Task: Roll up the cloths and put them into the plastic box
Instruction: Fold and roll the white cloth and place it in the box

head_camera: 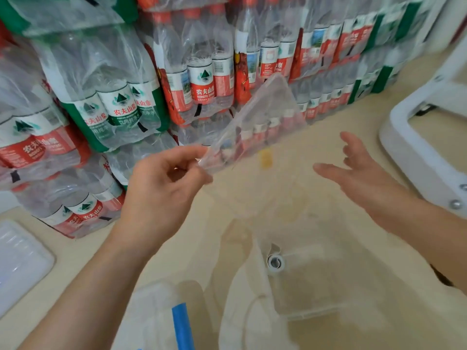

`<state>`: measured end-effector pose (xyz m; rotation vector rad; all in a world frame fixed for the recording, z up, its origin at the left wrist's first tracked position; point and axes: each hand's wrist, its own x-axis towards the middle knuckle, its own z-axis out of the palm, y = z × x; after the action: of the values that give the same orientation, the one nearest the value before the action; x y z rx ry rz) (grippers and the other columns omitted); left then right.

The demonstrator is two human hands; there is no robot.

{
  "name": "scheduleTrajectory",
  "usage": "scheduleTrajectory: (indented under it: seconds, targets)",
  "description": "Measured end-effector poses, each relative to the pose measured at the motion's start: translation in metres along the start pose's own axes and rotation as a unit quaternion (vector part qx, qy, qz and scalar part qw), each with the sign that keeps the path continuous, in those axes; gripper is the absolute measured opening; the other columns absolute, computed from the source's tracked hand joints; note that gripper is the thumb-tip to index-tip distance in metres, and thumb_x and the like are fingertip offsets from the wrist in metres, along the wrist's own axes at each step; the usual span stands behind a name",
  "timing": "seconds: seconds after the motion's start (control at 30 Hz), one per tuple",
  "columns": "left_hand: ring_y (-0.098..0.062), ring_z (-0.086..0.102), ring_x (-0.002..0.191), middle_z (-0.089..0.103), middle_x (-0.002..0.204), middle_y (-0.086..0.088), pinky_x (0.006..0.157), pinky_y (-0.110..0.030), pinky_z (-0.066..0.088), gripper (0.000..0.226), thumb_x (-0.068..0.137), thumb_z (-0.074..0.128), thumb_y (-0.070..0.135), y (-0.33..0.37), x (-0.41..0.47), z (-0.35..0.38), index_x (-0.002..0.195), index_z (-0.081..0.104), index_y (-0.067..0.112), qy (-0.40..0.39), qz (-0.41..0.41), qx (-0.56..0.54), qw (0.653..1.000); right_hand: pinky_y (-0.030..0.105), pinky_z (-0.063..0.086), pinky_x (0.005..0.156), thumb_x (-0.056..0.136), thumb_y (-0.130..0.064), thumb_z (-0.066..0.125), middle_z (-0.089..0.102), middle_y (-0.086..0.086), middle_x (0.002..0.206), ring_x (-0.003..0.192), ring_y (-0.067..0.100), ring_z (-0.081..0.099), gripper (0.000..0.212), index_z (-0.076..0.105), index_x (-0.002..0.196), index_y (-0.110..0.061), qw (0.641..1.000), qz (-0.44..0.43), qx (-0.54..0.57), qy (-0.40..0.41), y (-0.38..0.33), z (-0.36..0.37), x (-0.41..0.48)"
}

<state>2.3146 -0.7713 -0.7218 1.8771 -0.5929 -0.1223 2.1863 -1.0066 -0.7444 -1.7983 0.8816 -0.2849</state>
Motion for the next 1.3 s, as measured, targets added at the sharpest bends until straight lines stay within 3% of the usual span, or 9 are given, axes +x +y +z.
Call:
scheduleTrajectory:
  seconds: [0.13,0.27,0.4,0.47,0.6,0.67,0.93,1.13,1.3]
  targets:
    - [-0.02,0.067,0.086,0.073,0.097,-0.016,0.09,-0.034,0.054,0.029,0.088,0.051,-0.002,-0.011,-0.008,0.015,0.105,0.072,0.01,-0.079,-0.132,-0.198,0.968,0.029,0.054,0.077,0.087,-0.033,0.062,0.071,-0.003,0.11,0.093,0.013,0.07,0.043,0.053,0.13,-0.031,0.996,0.006,0.05,-0.075,0.005,-0.057,-0.017]
    - [-0.015,0.069,0.069,0.067,0.082,-0.011,0.071,-0.024,0.057,0.025,0.09,0.056,0.003,-0.025,-0.024,0.053,0.114,0.063,0.007,-0.041,-0.261,-0.316,0.911,0.017,0.052,0.048,0.089,-0.017,0.061,0.067,0.009,0.069,0.053,0.01,0.064,0.013,0.066,0.097,-0.008,0.992,0.046,0.116,-0.014,0.048,-0.065,-0.039]
    - [-0.02,0.067,0.078,0.07,0.099,-0.008,0.068,-0.031,0.056,0.053,0.086,0.067,0.017,-0.036,-0.056,0.092,0.134,0.045,0.014,-0.114,-0.363,-0.252,0.89,0.016,0.053,0.051,0.091,-0.008,0.058,0.065,0.007,0.056,0.052,0.011,0.063,0.014,0.064,0.084,0.002,0.965,0.141,0.218,0.046,0.103,-0.058,-0.057]
    - [-0.019,0.064,0.074,0.065,0.09,-0.004,0.068,-0.029,0.058,0.052,0.088,0.065,0.015,-0.039,-0.072,0.106,0.135,0.044,0.01,-0.145,-0.368,-0.206,0.895,0.016,0.054,0.051,0.093,-0.006,0.057,0.064,0.008,0.056,0.06,0.018,0.061,0.019,0.064,0.078,0.003,0.956,0.172,0.229,0.062,0.123,-0.053,-0.066]
    - [-0.012,0.06,0.084,0.066,0.077,0.01,0.083,-0.03,0.049,0.045,0.086,0.067,0.017,-0.054,-0.085,0.115,0.128,0.055,0.013,-0.108,-0.339,-0.094,0.93,0.02,0.056,0.053,0.093,-0.004,0.056,0.064,0.016,0.067,0.066,0.024,0.061,0.013,0.063,0.099,0.005,0.947,0.216,0.228,0.067,0.138,-0.042,-0.079]
    - [-0.012,0.06,0.084,0.066,0.08,0.011,0.088,-0.031,0.047,0.042,0.083,0.069,0.017,-0.057,-0.088,0.117,0.124,0.059,0.016,-0.095,-0.339,-0.084,0.932,0.027,0.056,0.056,0.093,-0.002,0.056,0.067,0.017,0.071,0.063,0.027,0.063,0.021,0.06,0.111,-0.01,0.951,0.233,0.194,0.054,0.142,-0.036,-0.082]
    - [-0.008,0.06,0.07,0.058,0.091,0.005,0.052,-0.006,0.04,0.043,0.08,0.072,0.012,-0.075,-0.101,0.121,0.118,0.058,0.026,-0.094,-0.29,0.013,0.952,0.025,0.044,0.056,0.09,-0.026,0.058,0.064,0.002,0.054,0.045,0.014,0.055,0.025,0.066,0.114,-0.024,0.979,0.175,-0.097,0.044,0.157,-0.028,-0.079]
    - [-0.011,0.062,0.074,0.057,0.092,0.006,0.063,-0.021,0.045,0.051,0.081,0.07,0.014,-0.082,-0.108,0.121,0.124,0.051,0.032,-0.115,-0.277,0.062,0.952,0.028,0.044,0.076,0.091,-0.031,0.059,0.072,-0.001,0.091,0.086,0.019,0.063,0.019,0.073,0.1,-0.023,0.97,0.121,-0.203,0.056,0.157,-0.026,-0.077]
    - [-0.024,0.068,0.078,0.064,0.089,0.001,0.077,-0.045,0.057,0.051,0.079,0.071,0.014,-0.085,-0.107,0.121,0.121,0.05,0.034,-0.119,-0.317,0.04,0.94,0.044,0.055,0.074,0.087,-0.013,0.064,0.067,0.009,0.06,0.055,0.023,0.055,0.021,0.072,0.068,-0.008,0.982,0.162,-0.081,0.05,0.162,-0.024,-0.067]
